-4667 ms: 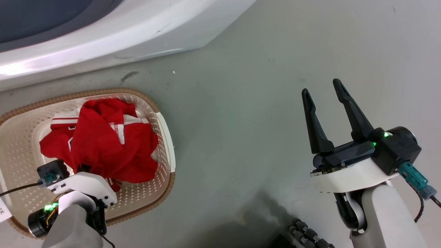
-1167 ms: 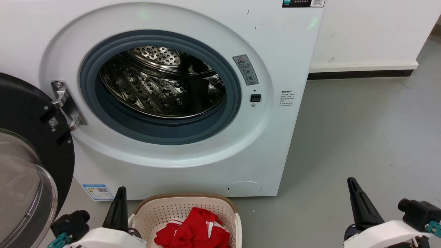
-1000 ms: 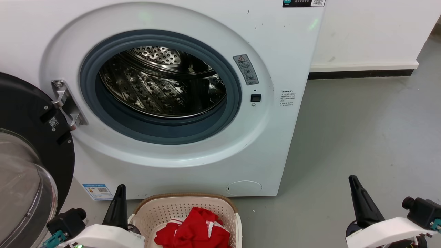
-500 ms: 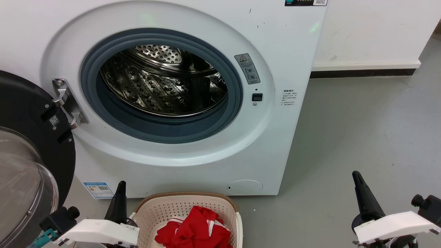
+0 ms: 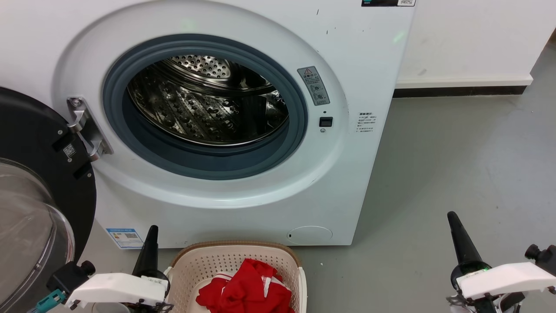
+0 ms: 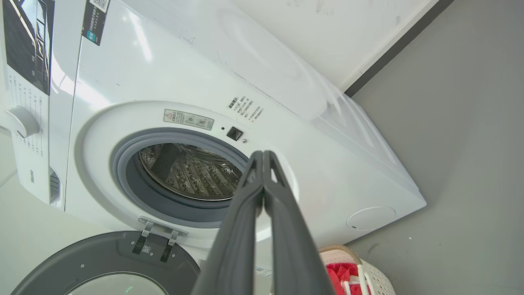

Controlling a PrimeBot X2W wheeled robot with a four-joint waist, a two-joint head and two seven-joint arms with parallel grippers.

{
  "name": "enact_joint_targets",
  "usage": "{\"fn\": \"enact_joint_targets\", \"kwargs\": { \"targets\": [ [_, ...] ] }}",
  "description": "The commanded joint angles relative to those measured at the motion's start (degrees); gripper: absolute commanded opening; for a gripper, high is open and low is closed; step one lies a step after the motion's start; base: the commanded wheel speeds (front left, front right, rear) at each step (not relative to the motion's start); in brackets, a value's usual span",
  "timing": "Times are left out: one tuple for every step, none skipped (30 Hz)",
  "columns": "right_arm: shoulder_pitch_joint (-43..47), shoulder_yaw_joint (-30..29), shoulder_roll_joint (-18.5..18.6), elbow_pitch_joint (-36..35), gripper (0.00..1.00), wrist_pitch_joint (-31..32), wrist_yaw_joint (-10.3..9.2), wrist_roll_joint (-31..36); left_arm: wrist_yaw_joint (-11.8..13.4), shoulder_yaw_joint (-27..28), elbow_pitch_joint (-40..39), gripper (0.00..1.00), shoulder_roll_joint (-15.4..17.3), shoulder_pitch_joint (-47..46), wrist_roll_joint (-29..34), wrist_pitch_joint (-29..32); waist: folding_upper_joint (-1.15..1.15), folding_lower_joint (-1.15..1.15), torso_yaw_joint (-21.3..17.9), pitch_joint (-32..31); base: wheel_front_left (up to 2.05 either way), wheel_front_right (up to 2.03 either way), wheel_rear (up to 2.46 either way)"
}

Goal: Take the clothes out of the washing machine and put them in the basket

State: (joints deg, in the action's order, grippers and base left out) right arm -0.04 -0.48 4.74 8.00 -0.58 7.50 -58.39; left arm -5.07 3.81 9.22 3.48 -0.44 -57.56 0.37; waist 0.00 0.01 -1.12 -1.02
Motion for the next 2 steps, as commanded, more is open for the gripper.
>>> {"fn": "enact_joint_targets", "kwargs": {
  "targets": [
    [-1.61,-0.24,0.36,0.01,0.00,0.16,0.00,-2.02,-0.43,0.24,-0.24,0.00,0.09,-1.57,-1.83,0.25,0.00,0.00,0.03,0.03,0.00,0.00,0.00],
    [-1.74,-0.30,0.36,0.12,0.00,0.27,0.00,-2.70,-0.48,0.29,-0.12,0.00,0.08,-1.68,-2.49,0.40,0.00,0.00,0.04,0.05,0.00,0.00,0.00]
  ]
}}
